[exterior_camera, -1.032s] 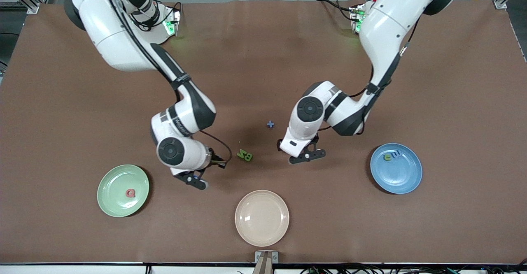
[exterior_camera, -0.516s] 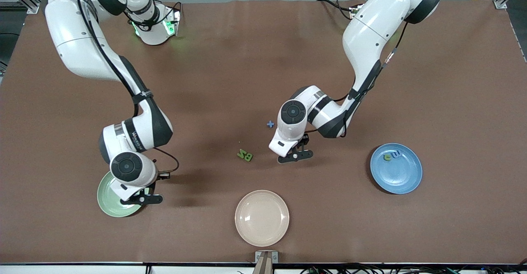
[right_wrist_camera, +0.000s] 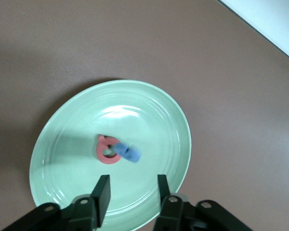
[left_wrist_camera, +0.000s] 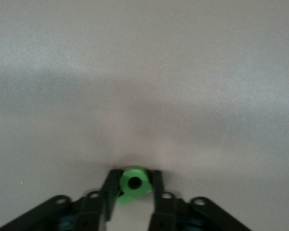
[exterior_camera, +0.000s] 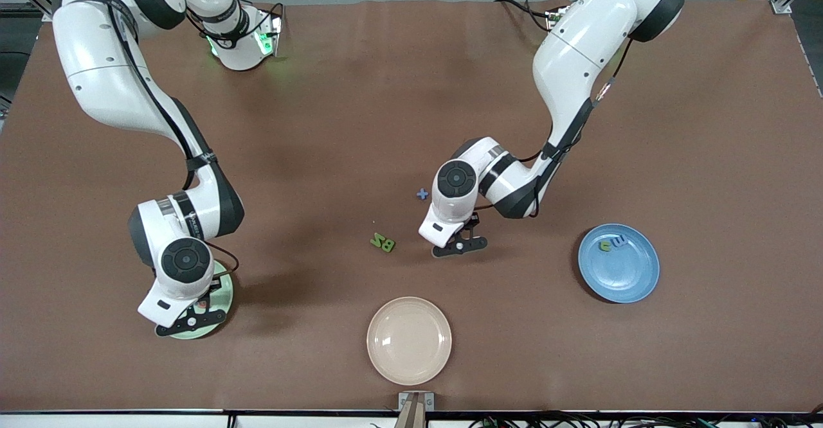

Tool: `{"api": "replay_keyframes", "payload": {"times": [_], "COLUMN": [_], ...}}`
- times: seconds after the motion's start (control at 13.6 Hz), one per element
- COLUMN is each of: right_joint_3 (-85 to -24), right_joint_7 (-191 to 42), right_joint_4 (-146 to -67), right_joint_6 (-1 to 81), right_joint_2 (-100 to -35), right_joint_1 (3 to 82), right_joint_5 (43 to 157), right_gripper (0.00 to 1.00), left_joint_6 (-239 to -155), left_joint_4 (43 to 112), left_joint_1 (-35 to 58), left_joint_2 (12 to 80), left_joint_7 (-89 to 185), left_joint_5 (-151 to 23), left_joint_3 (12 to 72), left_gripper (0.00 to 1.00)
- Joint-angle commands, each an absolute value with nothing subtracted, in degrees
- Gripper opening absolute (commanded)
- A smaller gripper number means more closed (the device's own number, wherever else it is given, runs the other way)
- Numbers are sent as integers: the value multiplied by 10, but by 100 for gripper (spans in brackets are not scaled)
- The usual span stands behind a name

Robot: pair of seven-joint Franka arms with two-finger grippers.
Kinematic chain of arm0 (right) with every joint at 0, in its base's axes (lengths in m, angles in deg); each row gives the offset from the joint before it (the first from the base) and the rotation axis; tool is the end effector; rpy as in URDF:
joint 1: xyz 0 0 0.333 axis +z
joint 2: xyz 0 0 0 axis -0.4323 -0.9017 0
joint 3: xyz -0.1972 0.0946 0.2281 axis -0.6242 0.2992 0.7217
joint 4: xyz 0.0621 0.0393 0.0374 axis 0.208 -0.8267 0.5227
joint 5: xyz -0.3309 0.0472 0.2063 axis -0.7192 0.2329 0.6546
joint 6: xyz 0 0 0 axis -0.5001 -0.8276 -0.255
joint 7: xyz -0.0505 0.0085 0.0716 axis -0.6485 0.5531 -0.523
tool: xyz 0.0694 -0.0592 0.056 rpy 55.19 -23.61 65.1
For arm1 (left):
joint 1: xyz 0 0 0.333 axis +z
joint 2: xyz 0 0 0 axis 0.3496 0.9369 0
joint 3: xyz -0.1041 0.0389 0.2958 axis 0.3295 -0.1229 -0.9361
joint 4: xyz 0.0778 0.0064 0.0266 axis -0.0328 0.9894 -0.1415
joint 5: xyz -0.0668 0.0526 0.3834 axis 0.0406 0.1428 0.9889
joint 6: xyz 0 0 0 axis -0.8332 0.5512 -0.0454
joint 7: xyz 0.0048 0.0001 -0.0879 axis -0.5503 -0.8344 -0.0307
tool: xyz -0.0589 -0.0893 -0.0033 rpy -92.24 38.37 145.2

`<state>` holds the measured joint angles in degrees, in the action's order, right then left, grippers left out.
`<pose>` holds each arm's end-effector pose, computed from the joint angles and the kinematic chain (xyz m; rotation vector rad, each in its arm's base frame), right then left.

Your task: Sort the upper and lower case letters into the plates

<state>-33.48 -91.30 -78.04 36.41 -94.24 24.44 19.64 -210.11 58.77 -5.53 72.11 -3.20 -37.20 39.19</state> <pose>0.7450 0.0870 0.2473 2.6224 0.3896 -0.0098 0.5758 -0.4462 0.1764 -3.1182 -0.2827 -0.0316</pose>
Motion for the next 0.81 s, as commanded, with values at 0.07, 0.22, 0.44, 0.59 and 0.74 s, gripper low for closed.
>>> {"api": "replay_keyframes", "payload": {"times": [0.07, 0.22, 0.44, 0.59, 0.74], "right_joint_3": [-313, -312, -312, -311, -285], "right_joint_7": [-945, -1045, -1184, -1180, -1161], "right_joint_4": [-790, -788, -786, -785, -791], "right_joint_6": [365, 365, 368, 379, 416], "right_joint_2": [-933, -931, -932, -935, -937], "right_joint_1": [242, 271, 341, 376, 382], "right_joint_5": [315, 372, 371, 374, 377], "right_gripper": [100, 100, 100, 100, 100], "left_joint_6": [-2049, -2010, -1955, -1945, -1922], "left_joint_4": [580, 581, 583, 583, 592], "left_joint_1": [-46, -19, 36, 71, 117], "left_joint_2": [711, 686, 652, 637, 622], "left_joint_7": [-32, -2, 78, 131, 148], "left_joint_5": [-356, -348, -337, -340, -343], "left_joint_3": [386, 382, 385, 388, 389], "left_gripper": [1, 0, 0, 0, 0]}}
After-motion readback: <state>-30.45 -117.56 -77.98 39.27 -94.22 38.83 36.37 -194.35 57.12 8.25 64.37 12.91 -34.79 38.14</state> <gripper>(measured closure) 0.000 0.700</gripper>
